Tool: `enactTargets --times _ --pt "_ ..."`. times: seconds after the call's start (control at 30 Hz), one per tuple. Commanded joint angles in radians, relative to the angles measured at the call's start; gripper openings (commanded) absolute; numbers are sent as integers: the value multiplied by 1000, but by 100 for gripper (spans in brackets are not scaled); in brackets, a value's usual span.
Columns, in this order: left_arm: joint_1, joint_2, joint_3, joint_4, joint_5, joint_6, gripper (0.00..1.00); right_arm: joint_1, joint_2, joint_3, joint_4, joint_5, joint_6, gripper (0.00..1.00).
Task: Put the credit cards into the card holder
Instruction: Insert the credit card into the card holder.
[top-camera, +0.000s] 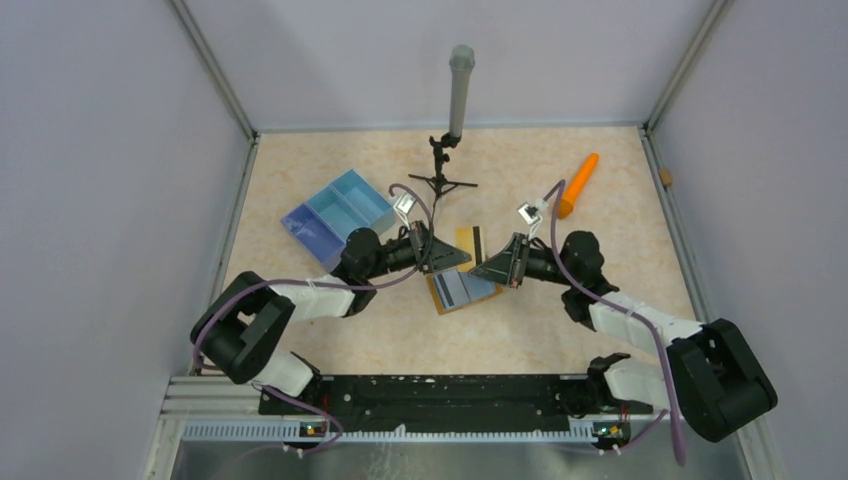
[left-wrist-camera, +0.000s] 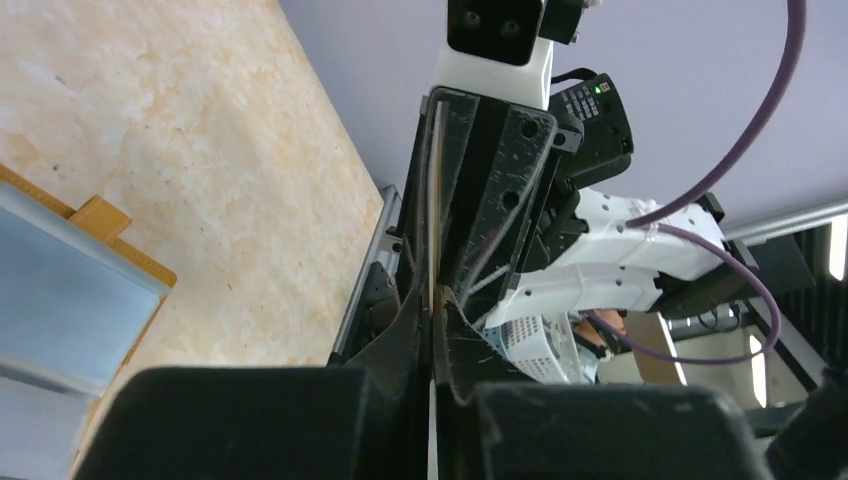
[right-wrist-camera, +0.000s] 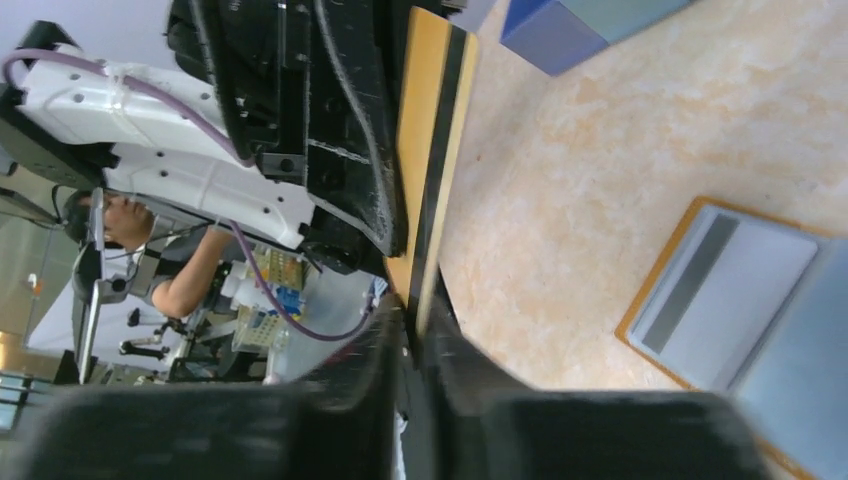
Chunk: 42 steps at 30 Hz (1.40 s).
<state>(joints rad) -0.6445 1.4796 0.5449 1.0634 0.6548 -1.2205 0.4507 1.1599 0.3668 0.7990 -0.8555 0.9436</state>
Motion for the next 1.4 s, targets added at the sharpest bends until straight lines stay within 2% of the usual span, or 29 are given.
enactTargets --times 0.0,0.07,0.1,0.13,0.2,0.33,0.5,0.63,0.83,1.17,1.37 --pt "-5 -19 -37 84 -92 10 0 9 -32 46 -259 61 -182 25" --pt "-6 -41 -54 -18 -146 51 0 9 -78 81 -434 167 -293 55" --pt "-6 -56 -57 -89 -178 75 0 10 -95 99 -517 250 -351 65" --pt "-7 -72 -57 -158 -209 99 0 9 -106 112 -578 304 -413 69" --pt "-10 -98 -55 -272 -273 137 0 9 -116 130 -664 405 -481 75" --pt "-19 -129 -47 -435 -358 163 0 13 -62 157 -733 560 -560 77" --pt "-24 -131 -47 -532 -407 153 0 46 37 168 -685 676 -577 84" --pt "-31 -105 -49 -527 -394 126 0 88 127 205 -686 751 -599 84" --pt "-55 -49 -60 -489 -388 75 0 106 226 240 -685 768 -612 82" --pt "-86 27 -62 -467 -412 54 0 120 301 261 -748 814 -599 60" --pt "-98 88 -73 -430 -411 37 0 120 327 261 -773 847 -574 40"
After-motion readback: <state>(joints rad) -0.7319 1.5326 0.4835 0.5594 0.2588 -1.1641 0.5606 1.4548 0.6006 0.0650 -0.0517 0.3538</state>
